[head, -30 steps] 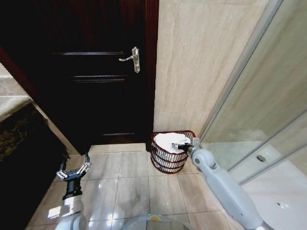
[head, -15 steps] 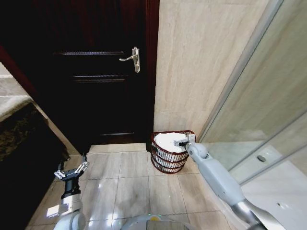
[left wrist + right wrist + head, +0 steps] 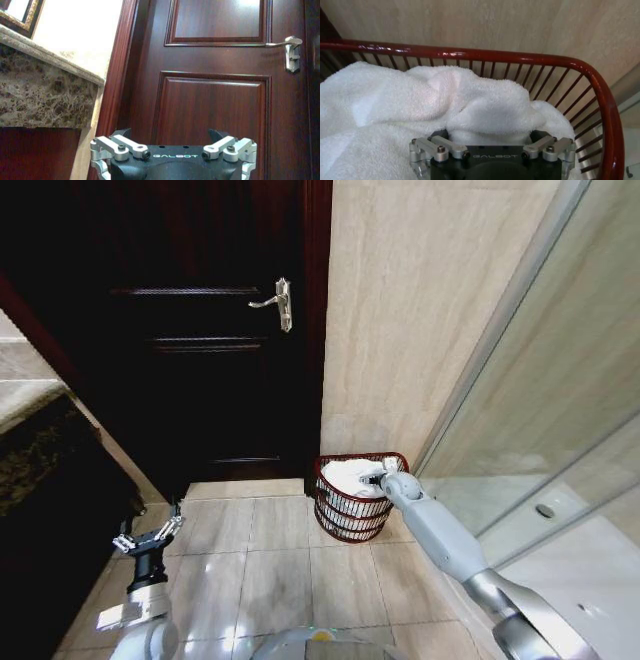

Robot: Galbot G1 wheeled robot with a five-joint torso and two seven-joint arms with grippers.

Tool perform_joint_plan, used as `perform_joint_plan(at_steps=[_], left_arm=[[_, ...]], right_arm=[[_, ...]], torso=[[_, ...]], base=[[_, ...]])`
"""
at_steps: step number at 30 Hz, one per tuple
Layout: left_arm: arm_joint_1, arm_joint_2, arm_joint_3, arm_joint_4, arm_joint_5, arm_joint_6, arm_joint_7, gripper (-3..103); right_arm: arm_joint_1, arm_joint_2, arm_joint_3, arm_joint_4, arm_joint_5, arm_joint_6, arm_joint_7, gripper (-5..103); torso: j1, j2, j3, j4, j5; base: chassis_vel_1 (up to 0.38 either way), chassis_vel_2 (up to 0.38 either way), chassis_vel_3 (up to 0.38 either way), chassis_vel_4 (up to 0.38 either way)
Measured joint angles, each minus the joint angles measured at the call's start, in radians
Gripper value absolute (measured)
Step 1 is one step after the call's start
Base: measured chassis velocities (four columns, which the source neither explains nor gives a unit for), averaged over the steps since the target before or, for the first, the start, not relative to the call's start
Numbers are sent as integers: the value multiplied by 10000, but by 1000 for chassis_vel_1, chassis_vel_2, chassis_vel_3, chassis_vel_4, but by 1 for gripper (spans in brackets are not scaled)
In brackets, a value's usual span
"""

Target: Discard the used towel into the hamper.

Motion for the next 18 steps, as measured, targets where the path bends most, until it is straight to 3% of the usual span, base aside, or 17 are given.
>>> perform_joint_plan(at_steps=[18], left_arm=[[19,0,68,-33,45,22,113,100]], right_arm=[[55,112,5,-394,-392,-19,-306,100]], torso=[[0,0,0,-1,0]], base=[[0,0,0,0]])
